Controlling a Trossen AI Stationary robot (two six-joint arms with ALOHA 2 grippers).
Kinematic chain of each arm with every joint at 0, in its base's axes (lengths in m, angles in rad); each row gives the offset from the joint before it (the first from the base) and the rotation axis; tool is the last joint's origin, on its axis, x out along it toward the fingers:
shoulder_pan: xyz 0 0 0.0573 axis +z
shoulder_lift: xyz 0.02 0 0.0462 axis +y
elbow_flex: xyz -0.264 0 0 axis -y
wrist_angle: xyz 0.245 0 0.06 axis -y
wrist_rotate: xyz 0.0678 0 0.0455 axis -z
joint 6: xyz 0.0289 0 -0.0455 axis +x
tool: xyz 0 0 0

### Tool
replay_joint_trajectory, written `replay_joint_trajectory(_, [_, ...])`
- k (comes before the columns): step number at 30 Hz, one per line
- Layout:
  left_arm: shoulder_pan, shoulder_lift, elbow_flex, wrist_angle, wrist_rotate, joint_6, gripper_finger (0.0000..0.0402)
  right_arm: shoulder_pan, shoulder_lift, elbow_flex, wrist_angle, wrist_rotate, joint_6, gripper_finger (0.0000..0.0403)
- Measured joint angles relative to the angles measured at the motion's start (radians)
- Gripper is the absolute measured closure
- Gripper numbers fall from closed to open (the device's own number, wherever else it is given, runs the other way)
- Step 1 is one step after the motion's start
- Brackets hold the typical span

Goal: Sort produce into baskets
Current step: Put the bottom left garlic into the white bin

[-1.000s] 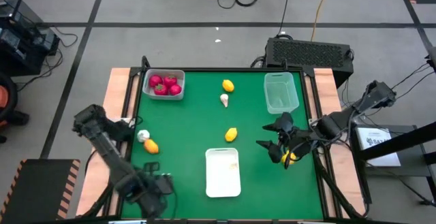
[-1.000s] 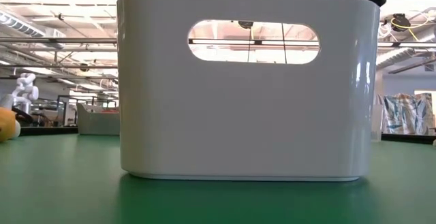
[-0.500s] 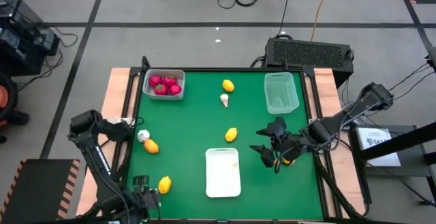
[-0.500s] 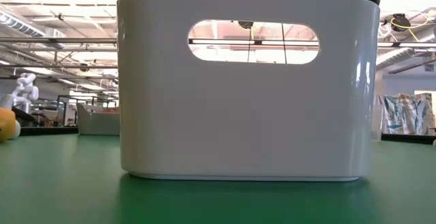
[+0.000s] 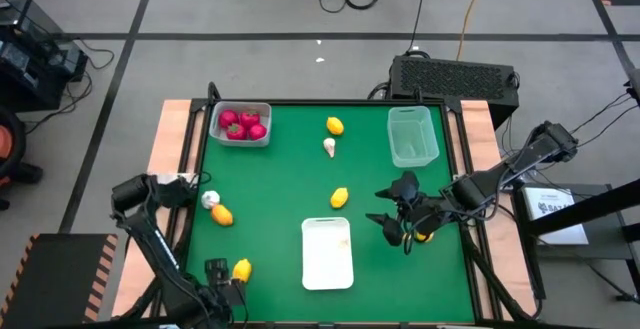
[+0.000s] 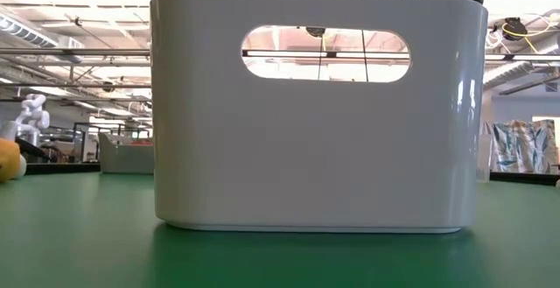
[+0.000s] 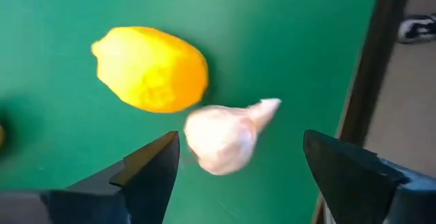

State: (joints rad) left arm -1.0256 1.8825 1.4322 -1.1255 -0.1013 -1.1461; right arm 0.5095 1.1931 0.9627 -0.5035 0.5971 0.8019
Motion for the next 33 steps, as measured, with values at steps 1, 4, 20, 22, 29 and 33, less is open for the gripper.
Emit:
replay_joint_trajectory(1, [0.000,0.006,0.000,-0.010,-0.006,0.000,0.0084,0.000,0.000,0.000,0.000,0.000,-0.002,0.0090])
replay_joint_trajectory(4, [0.001,0.014,-0.032,0.000,0.013,-0.015,0.0084,-0.001,0.000,0.000,0.000,0.000,-0.006,0.0090])
replay_joint_trajectory(20, [-0.002,0.014,-0.193,0.174,0.075,-0.026,0.0084,-0.025,0.000,0.000,-0.001,-0.054,-0.021,0.0090])
replay_joint_trajectory(22, [-0.002,0.013,-0.210,0.201,0.086,-0.027,0.0084,-0.025,0.000,0.000,-0.001,-0.054,-0.021,0.0090])
replay_joint_trajectory(29, [0.003,0.012,-0.213,0.207,0.082,-0.017,0.0092,-0.026,0.000,0.000,-0.001,-0.054,-0.021,0.0090])
replay_joint_trajectory(33, [0.003,0.012,-0.213,0.224,0.082,-0.016,0.0121,-0.033,0.000,0.000,-0.001,-0.053,-0.021,0.0090])
